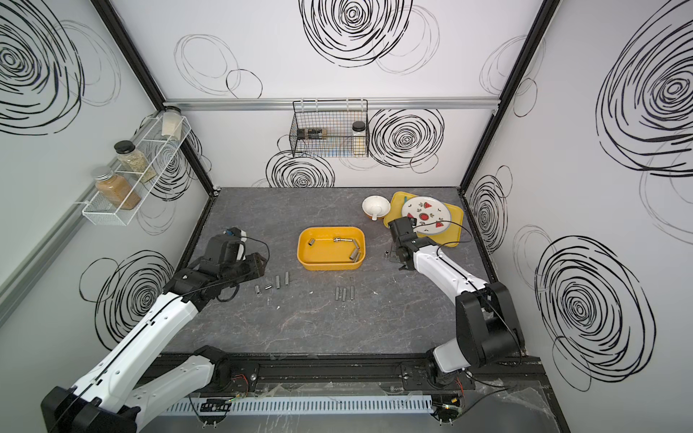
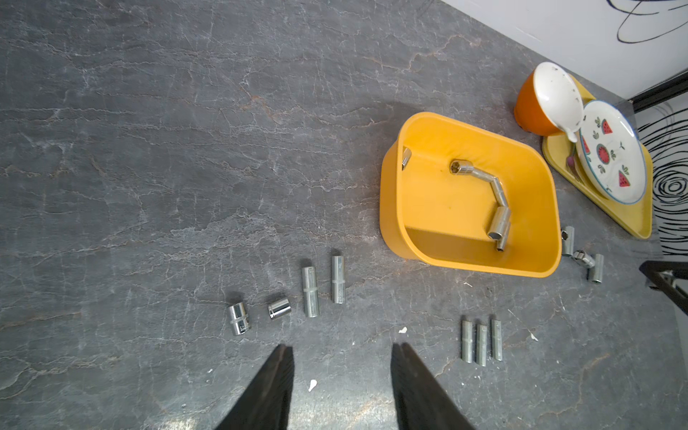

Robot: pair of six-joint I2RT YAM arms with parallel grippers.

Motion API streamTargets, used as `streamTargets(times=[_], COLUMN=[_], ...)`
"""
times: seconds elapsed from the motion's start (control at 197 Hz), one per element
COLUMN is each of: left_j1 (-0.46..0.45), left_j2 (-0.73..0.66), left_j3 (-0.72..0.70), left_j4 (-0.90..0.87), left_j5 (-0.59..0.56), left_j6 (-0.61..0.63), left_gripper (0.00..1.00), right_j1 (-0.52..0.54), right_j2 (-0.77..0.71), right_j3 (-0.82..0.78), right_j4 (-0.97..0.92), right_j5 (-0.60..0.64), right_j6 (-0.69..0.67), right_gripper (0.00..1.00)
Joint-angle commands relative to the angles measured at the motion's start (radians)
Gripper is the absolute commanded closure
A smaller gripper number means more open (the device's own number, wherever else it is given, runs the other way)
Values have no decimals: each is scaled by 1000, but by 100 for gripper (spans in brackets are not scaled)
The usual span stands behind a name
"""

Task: Take out the socket from the storage box
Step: Place the socket head at the center of the board.

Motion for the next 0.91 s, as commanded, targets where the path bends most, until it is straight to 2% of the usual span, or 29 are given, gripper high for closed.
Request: streamTargets(times=[0.0, 0.249, 0.406, 0.675, 0.908], left_j1=[5, 5, 5, 6, 6], left_j2=[-1, -4, 0, 1, 6], left_j3=[-7, -8, -8, -11, -10], left_j4=[40, 44, 46, 47, 47], left_j5=[15, 32, 45, 48, 49], left_j6=[17, 22, 27, 26, 26], left_gripper=[50, 50, 50, 50, 50], right_j1=[-54, -146, -196, -225, -226], right_j2=[-52, -3, 43, 131, 172], right_j3=[-56, -108, -120, -111, -109], right_j4=[63, 108, 157, 193, 196], right_j5=[29, 63, 24, -46, -55], right_j6=[44, 77, 80, 82, 87], right_gripper=[79, 79, 79, 79, 78])
